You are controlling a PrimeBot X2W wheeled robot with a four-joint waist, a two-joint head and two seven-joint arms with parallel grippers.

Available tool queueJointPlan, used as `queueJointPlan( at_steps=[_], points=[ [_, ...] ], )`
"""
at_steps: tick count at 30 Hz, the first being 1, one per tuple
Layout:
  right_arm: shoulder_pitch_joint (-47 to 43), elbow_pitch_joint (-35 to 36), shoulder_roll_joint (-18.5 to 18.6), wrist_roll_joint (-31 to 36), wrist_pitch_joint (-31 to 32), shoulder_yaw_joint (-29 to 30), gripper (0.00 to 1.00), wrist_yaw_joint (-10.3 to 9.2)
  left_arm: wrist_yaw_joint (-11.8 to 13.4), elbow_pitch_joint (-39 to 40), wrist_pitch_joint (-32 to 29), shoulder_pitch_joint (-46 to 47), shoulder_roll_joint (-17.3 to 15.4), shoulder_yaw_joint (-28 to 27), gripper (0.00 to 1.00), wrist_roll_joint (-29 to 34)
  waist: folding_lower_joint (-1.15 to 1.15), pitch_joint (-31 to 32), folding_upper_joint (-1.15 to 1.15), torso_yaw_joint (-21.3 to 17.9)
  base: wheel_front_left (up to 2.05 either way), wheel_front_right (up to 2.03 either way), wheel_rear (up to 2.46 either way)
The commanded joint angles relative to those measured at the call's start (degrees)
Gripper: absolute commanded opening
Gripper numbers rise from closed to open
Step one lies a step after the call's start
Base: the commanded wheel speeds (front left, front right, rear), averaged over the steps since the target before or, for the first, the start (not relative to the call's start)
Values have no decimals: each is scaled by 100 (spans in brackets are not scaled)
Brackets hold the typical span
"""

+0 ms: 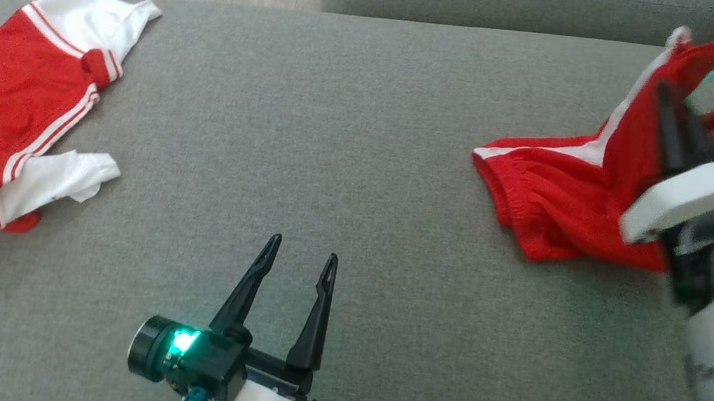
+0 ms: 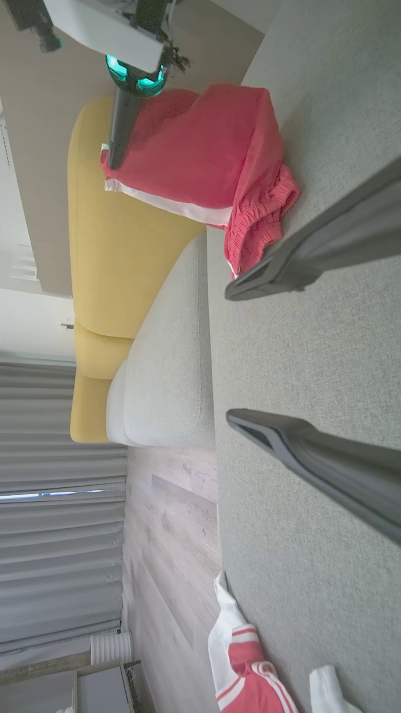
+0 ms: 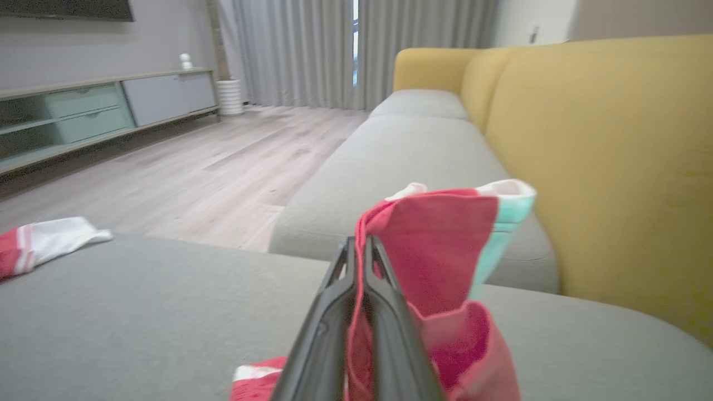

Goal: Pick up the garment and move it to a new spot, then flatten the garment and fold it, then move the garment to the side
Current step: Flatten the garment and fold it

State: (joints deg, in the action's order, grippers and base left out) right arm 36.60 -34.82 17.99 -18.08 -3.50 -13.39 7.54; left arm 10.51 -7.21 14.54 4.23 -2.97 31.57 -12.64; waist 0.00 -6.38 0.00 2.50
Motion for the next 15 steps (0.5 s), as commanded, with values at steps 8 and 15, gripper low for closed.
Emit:
queueJointPlan(
  at_steps=[8,15],
  points=[
    [-487,582,-1069,245,293,-228,100,-5,-13,151,46,233,9,-66,100,-90,0,-177,0,216,0,0,0],
    [-805,824,-1154,-128,154,-577,100,-5,36,123,46,255,9,-27,100,-173,0,-108,0,277,0,0,0]
  ],
)
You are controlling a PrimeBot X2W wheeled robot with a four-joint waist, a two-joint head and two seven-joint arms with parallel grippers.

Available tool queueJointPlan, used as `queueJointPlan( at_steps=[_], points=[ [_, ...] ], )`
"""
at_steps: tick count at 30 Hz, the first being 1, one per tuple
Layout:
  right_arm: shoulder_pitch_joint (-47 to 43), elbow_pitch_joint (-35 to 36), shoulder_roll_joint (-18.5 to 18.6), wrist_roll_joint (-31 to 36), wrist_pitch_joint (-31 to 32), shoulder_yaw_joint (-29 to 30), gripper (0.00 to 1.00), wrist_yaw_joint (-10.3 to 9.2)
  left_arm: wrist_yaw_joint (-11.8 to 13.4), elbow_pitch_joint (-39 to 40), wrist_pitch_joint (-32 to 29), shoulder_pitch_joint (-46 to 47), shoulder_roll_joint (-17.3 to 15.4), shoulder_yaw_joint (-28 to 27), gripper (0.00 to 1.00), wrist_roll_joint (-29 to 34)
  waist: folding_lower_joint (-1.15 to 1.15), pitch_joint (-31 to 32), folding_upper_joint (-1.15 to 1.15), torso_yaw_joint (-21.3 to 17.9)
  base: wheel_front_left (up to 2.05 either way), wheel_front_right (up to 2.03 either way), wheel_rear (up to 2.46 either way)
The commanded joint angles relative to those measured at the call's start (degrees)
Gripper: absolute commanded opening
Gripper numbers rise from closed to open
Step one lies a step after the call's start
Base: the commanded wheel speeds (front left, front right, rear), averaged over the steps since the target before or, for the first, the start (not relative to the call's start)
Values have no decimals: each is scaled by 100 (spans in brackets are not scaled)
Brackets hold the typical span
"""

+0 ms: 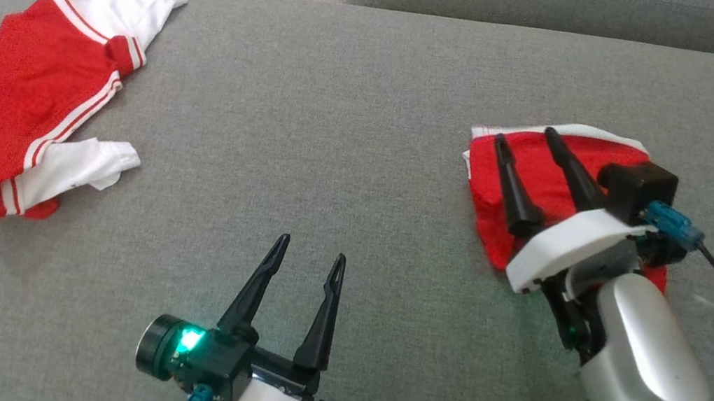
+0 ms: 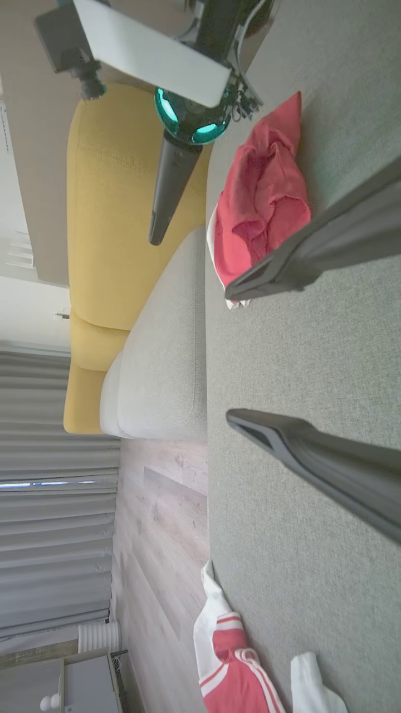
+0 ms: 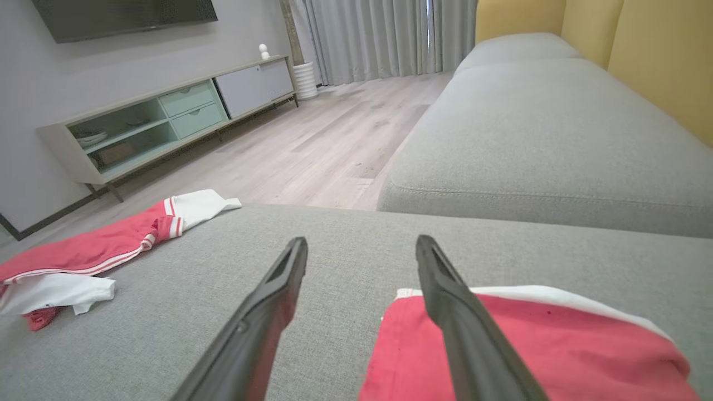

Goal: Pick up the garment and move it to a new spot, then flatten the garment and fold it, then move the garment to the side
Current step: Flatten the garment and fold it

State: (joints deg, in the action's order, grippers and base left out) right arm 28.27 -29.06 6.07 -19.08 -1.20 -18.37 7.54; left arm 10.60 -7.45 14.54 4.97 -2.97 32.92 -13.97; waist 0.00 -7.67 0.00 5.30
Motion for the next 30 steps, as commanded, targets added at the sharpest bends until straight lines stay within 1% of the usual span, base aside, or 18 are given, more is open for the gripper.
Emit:
queueJointPlan(
  at_steps=[1,5,10,13,14,15,16,18,21,23,28,30],
  points=[
    [-42,343,128,-34,-108,-69,100,-5,28,143,46,165,9,-169,100,-47,0,51,0,-3,0,0,0],
    [-502,811,549,-33,-211,196,100,-5,35,152,46,87,9,-200,100,-75,0,174,0,9,0,0,0],
    [-1287,1296,1069,-13,-271,844,100,-5,34,204,46,-12,9,-249,100,-59,0,250,0,20,0,0,0],
    [-1672,1427,1253,-77,-276,1168,100,-5,21,236,46,-68,9,-282,100,-29,0,274,0,30,0,0,0],
    [-1765,1450,1302,-115,-264,1224,75,-5,19,250,46,-86,9,-292,100,-19,0,276,0,30,0,0,0],
    [-1827,1469,1342,-155,-261,1264,29,-5,18,264,46,-102,9,-297,100,-11,0,274,0,33,0,0,0],
    [-1866,1468,1385,-187,-245,1281,0,-5,21,279,46,-116,9,-298,100,-6,0,269,0,39,0,0,0],
    [-1847,1432,1443,-331,-191,1225,0,-5,26,308,46,-133,9,-288,100,0,0,239,0,57,0,0,0],
    [-1542,1254,1597,-525,-125,981,0,-5,24,334,46,-108,9,-236,100,1,0,141,0,110,0,0,0],
    [-1392,1167,1635,-614,-113,871,0,-5,17,334,46,-87,9,-212,100,-2,0,102,0,135,0,0,0],
    [-653,453,1782,-921,-118,194,0,-5,-4,281,46,26,9,-98,100,-46,0,-46,0,310,0,0,0],
    [-481,80,1757,-976,-158,-100,0,-5,-8,256,46,59,9,-60,100,-70,0,-66,0,376,0,0,0]
  ],
)
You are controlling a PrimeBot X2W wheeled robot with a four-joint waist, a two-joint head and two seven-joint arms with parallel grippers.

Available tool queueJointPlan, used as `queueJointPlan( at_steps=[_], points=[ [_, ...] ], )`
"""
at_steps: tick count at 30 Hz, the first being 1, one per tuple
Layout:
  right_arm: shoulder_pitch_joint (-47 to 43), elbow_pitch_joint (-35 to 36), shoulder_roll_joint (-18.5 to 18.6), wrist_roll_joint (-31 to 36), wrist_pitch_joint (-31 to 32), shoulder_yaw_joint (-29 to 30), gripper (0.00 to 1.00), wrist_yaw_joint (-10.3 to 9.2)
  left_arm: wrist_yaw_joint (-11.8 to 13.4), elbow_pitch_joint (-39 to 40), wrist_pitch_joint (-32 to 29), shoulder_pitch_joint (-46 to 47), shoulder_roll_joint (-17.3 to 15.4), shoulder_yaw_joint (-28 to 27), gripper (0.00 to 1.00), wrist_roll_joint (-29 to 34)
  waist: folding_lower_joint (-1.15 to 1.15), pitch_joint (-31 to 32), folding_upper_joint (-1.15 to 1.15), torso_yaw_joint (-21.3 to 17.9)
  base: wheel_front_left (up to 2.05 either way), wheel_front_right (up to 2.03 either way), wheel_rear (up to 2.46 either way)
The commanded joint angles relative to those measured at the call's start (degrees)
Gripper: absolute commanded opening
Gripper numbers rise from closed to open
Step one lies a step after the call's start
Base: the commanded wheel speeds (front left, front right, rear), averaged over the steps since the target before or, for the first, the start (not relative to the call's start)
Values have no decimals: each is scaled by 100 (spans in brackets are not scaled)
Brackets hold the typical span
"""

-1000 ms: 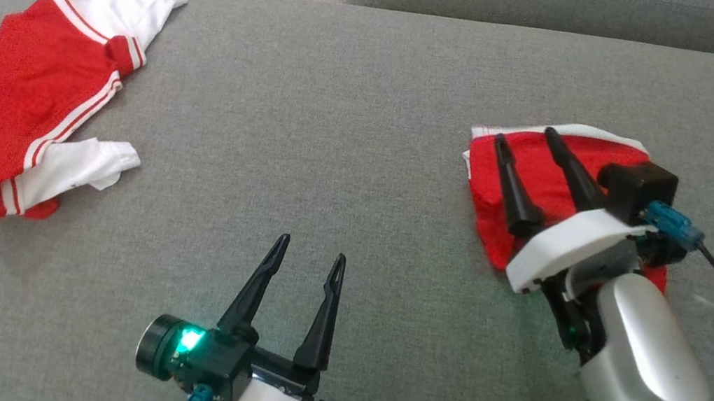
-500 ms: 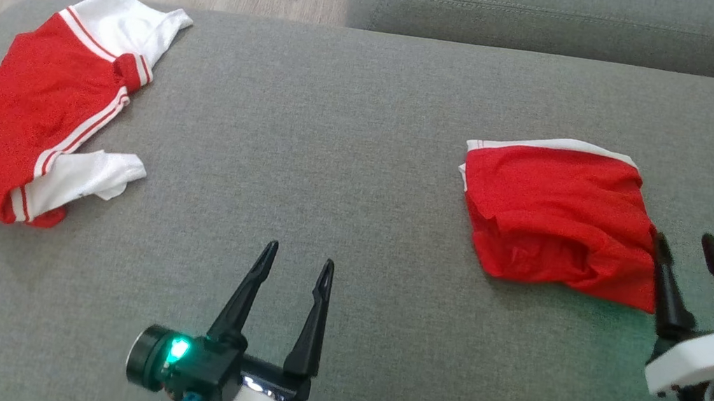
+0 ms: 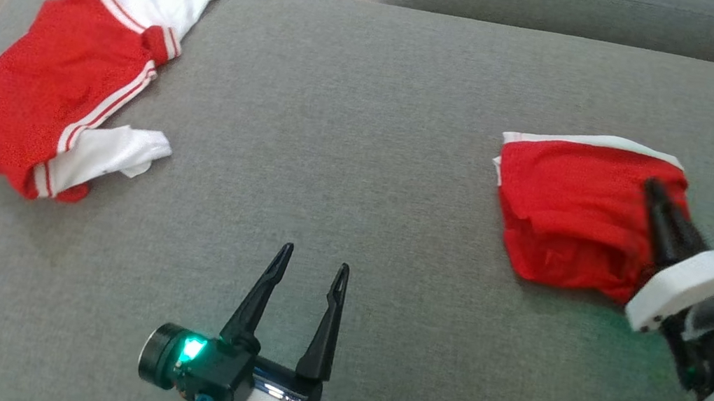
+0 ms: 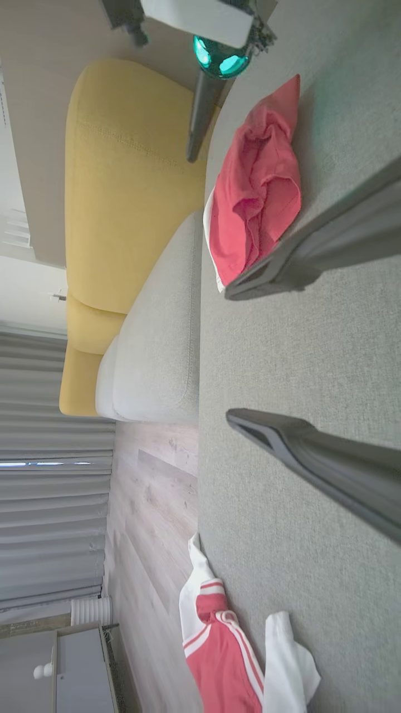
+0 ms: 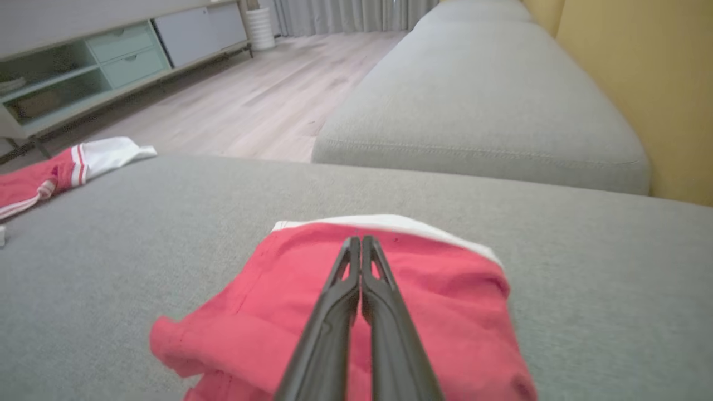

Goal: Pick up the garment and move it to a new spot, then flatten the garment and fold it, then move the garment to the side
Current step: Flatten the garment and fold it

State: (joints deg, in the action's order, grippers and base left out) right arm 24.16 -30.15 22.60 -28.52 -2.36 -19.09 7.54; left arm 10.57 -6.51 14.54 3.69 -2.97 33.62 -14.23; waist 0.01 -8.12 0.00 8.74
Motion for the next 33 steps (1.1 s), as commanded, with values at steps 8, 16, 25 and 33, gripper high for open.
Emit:
queueJointPlan(
  at_steps=[8,16,25,33],
  points=[
    [-62,-687,-288,-495,-342,-1237,0,-5,37,107,46,214,9,-90,100,-109,-1,43,0,108,0,0,0],
    [-266,-912,-647,-1033,-929,-2251,0,-5,131,162,46,12,9,-238,100,-79,-1,427,0,-145,0,0,0],
    [-767,-132,-797,-457,-1260,-1532,100,-5,393,468,46,-564,9,-987,100,40,-1,975,0,-783,0,0,0],
    [-2098,1474,-1003,579,-1263,-49,100,-5,489,856,46,-1034,9,-1477,100,311,-1,1249,0,-1044,0,0,0]
  ],
)
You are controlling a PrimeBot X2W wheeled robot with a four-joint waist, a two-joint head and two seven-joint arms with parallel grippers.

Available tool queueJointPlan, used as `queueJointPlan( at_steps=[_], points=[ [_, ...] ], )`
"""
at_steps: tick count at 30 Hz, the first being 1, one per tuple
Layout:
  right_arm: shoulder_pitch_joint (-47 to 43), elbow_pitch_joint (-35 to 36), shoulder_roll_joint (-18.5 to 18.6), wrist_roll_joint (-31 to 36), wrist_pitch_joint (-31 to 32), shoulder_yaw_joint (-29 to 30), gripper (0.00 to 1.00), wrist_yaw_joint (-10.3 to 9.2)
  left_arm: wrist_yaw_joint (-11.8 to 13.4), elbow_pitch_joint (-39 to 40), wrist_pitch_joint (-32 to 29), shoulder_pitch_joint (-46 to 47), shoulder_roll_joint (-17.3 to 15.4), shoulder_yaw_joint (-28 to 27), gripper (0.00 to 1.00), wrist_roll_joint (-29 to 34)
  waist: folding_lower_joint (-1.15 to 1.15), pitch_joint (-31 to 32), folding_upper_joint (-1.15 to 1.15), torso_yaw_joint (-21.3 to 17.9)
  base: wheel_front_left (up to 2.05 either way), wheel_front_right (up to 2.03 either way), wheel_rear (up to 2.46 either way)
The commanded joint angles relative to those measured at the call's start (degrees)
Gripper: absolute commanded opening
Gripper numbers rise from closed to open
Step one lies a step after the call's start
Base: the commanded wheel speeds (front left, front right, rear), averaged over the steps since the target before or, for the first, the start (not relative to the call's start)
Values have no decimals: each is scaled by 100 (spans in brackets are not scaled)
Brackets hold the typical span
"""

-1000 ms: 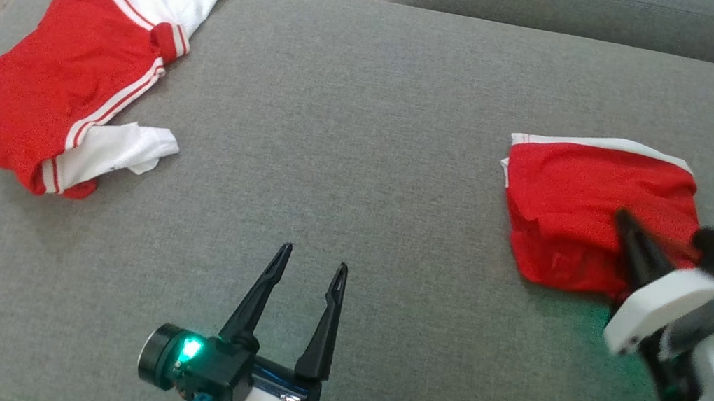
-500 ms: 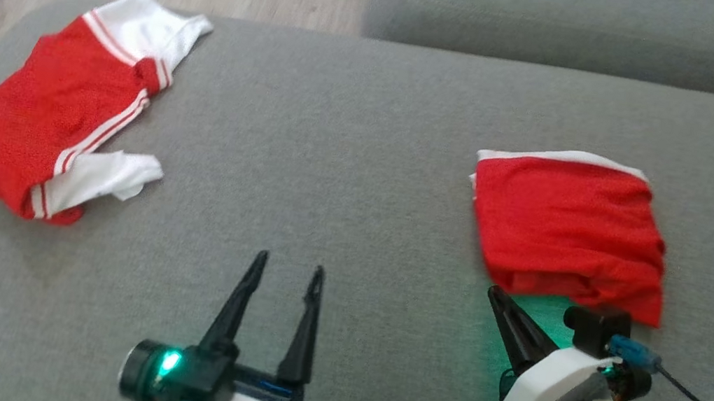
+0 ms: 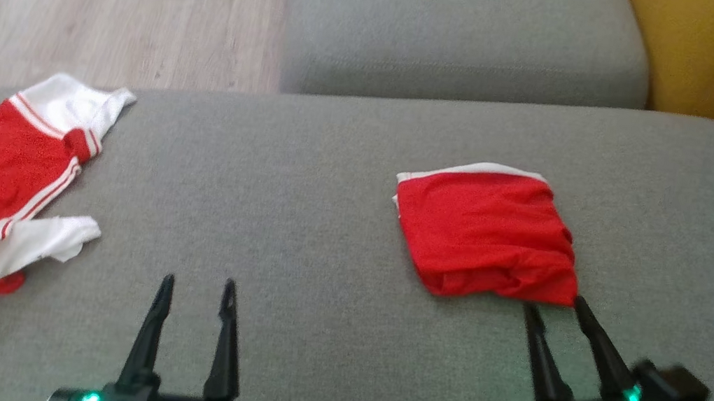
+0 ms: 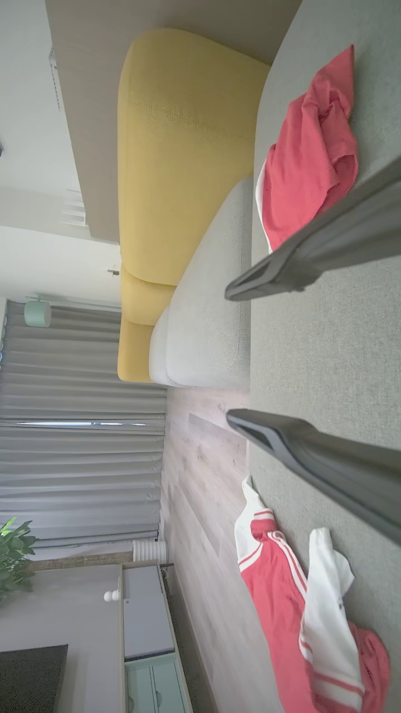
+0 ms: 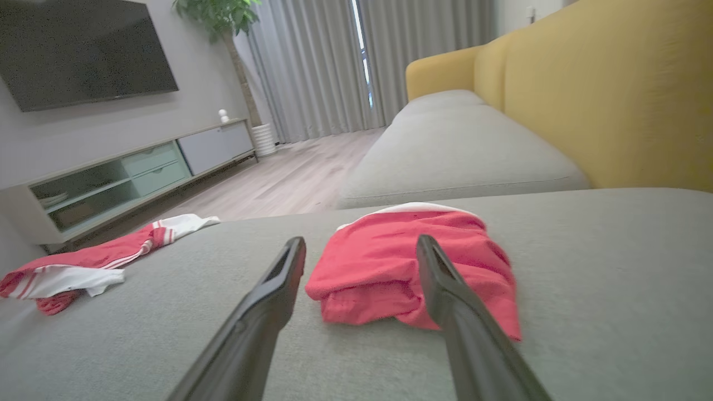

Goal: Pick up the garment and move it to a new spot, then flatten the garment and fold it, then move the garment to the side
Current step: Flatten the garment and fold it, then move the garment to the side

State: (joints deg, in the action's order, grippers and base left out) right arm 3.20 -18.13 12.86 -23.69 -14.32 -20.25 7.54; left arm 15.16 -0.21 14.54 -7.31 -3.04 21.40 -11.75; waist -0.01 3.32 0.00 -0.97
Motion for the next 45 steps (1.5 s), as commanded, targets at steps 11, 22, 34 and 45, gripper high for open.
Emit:
queueJointPlan(
  at_steps=[11,22,34,45],
  points=[
    [-1159,719,-411,640,-67,1138,100,-5,-2,314,46,-527,16,-624,100,378,1,381,0,-106,0,0,0],
    [-1314,690,-456,711,-67,1164,100,-5,-153,-50,46,-777,16,-698,100,595,1,399,0,-70,0,0,0],
    [-1311,703,-399,697,-68,1149,100,-5,-99,-104,46,-765,16,-692,100,498,1,302,0,37,0,0,0],
    [-1310,693,-344,720,-68,1119,100,-5,-93,-109,46,-772,16,-649,100,433,1,257,0,47,0,0,0]
  ],
)
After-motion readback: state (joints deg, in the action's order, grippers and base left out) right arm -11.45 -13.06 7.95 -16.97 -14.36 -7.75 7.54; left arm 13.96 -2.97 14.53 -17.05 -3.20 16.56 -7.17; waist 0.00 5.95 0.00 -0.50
